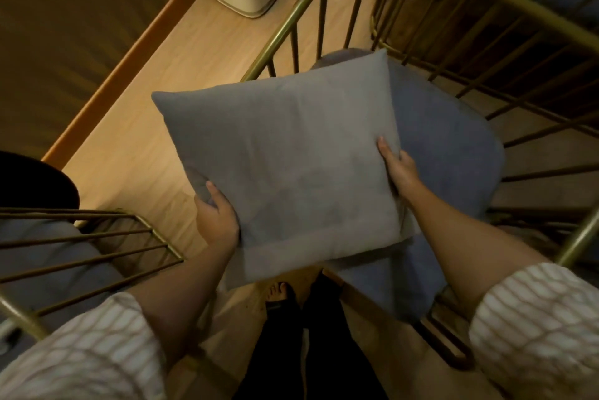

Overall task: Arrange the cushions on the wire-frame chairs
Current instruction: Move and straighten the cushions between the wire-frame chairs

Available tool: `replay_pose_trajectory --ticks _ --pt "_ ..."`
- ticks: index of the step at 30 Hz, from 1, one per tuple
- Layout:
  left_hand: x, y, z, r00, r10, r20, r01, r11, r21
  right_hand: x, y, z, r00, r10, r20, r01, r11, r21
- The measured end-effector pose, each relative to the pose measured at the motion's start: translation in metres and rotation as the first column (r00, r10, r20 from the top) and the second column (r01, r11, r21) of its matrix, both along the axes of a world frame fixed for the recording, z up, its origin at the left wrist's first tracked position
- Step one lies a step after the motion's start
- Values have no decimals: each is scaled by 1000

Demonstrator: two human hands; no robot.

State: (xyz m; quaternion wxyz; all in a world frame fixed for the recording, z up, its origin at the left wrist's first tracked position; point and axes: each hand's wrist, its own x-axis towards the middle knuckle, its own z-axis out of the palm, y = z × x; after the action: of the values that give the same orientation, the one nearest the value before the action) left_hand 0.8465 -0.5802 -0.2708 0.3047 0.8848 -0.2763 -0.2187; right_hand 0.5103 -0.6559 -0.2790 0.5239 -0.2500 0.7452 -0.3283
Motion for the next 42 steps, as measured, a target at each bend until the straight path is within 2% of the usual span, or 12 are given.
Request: replay_pose_trajectory --ticks 4,7,12,14,16,19,23,28,32,36,42 --pt "-15 -12 24 980 -195 -39 195 981 -2 -22 60 18 976 -213 45 213 977 1" --pt "-31 -28 38 916 -380 -130 380 925 -25 -38 98 30 943 -328 53 330 944 -18" --pt "-61 -59 47 690 -612 -387 652 757 -34 -63 144 33 857 -516 -7 516 857 0" --pt "-71 -71 41 583 -649 -489 713 697 -74 -71 155 28 842 -540 -3 540 841 12" --pt "-81 -80 34 531 -660 -531 754 654 -59 -74 163 20 838 -546 0 546 838 10" --pt "-91 -93 16 525 -684 -506 786 618 -18 -72 169 1 837 -547 -5 547 837 12" --pt "-87 -107 -16 494 -670 -554 823 566 50 -62 171 -25 831 -554 50 554 832 29" --pt "-81 -103 -51 613 -667 -424 784 579 223 -47 182 -55 870 -493 21 490 867 91" --pt "-84 -98 -65 633 -684 -363 772 590 235 -45 187 -65 899 -437 -34 434 878 201" --pt "-88 -107 -57 613 -688 -390 775 618 128 -40 183 -63 866 -500 22 493 860 132" --pt "-91 -119 -55 537 -730 -423 827 556 90 -24 192 -70 854 -520 -11 519 851 81"
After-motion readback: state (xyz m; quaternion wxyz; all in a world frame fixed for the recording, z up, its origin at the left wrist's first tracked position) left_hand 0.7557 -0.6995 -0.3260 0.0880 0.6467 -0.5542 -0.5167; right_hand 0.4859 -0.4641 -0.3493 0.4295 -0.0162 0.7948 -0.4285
